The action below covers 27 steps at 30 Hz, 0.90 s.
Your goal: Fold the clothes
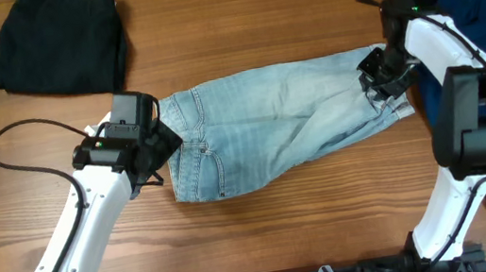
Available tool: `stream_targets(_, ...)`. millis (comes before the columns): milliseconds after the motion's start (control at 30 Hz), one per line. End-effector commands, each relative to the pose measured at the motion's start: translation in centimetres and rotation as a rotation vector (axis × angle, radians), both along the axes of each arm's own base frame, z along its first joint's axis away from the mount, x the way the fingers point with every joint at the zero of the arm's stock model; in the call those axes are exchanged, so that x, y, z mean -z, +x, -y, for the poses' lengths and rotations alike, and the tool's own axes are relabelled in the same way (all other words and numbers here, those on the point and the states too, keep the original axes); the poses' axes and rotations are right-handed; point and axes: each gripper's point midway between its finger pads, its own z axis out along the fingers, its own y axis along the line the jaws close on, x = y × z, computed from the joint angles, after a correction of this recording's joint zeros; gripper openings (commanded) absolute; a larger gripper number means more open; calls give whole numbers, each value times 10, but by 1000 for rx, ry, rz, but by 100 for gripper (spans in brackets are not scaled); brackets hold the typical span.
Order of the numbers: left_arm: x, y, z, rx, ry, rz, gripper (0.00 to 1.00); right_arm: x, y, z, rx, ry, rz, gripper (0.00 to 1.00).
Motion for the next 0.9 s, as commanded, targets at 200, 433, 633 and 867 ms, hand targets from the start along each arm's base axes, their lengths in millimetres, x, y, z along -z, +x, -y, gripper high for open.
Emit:
stream_targets(200, -54, 17, 25, 176, -96, 88, 100, -144, 15, -31, -339, 82, 459, 83)
stream_targets(433, -20, -56, 36, 100, -172, -204, 100, -225, -47, -15, -337, -75, 543, 88)
stream_targets(633, 46, -89, 47, -34, -177, -272, 92, -226, -49, -10, -331, -103, 539, 90)
stream_targets(867, 81, -87, 35, -75, -123, -190, 69, -225, -47, -10, -331, -102, 540, 90)
